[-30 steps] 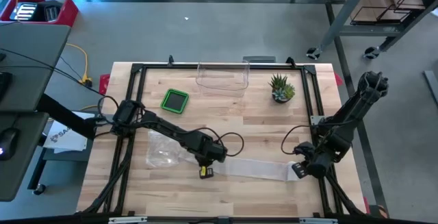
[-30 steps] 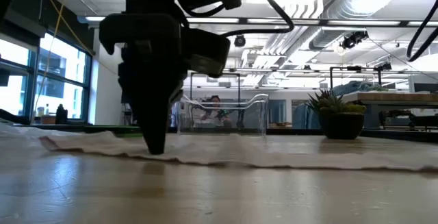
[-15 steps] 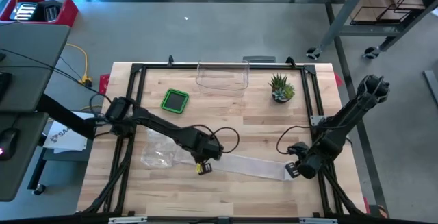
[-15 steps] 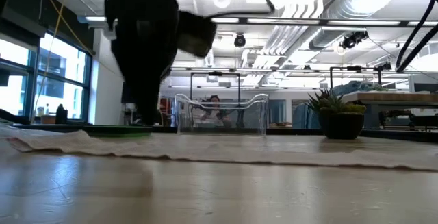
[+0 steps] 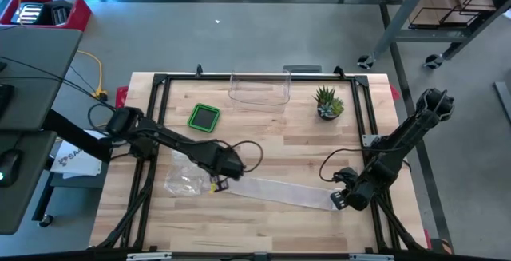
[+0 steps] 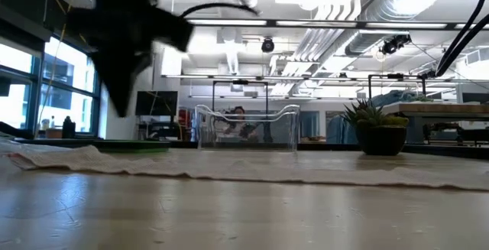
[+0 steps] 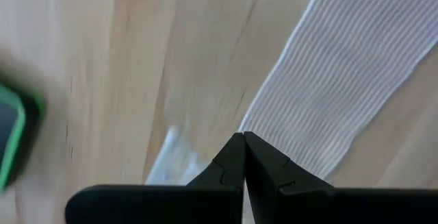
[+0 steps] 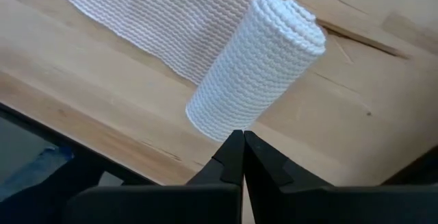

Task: Roll bandage
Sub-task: Roll the bandage

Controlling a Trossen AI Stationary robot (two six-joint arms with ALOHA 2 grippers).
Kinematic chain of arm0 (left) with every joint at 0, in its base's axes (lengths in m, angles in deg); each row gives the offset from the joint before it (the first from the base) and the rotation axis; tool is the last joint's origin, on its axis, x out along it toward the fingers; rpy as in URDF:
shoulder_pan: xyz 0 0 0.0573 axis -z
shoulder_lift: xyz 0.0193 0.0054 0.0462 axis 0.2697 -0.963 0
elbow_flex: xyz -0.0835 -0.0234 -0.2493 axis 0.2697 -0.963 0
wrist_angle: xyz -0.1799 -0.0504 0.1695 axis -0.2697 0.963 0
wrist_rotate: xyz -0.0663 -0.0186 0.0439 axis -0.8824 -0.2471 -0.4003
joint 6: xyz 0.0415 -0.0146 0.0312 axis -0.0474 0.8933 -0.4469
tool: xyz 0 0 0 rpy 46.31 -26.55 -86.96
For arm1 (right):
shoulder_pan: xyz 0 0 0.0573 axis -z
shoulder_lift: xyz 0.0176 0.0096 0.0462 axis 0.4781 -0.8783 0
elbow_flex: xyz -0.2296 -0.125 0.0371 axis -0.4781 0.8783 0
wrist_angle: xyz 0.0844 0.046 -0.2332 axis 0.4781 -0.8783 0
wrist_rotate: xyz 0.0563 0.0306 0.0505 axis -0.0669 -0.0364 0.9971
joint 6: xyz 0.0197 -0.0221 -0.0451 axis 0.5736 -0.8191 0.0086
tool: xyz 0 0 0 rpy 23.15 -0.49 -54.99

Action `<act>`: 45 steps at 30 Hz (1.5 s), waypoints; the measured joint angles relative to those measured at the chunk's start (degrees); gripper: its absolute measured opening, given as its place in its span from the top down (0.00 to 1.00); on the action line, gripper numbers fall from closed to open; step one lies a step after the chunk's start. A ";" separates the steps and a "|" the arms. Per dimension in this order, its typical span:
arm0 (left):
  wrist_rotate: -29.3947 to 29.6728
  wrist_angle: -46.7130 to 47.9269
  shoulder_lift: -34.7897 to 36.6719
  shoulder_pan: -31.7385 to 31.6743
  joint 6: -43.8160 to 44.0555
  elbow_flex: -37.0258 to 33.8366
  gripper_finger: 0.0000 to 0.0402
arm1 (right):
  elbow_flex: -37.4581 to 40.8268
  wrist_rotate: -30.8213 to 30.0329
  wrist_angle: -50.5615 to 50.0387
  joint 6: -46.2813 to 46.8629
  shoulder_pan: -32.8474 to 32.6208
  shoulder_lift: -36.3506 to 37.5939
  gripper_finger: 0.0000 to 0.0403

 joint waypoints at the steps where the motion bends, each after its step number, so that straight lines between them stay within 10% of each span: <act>1: -0.04 0.02 1.42 0.33 1.28 -1.76 1.00 | 0.00 0.00 0.01 -0.18 0.00 0.00 1.00; 20: -21.20 -7.32 15.35 3.93 26.40 -26.92 1.00 | 0.00 -0.22 0.02 -1.44 0.00 0.02 1.00; 34: 6.45 -15.17 16.40 -14.33 13.68 -31.78 1.00 | 0.02 -3.26 -0.24 -0.94 0.02 0.04 1.00; 45: 10.92 2.47 30.31 -21.79 5.79 -19.20 1.00 | 0.03 -2.67 -5.34 -1.46 -0.13 3.49 1.00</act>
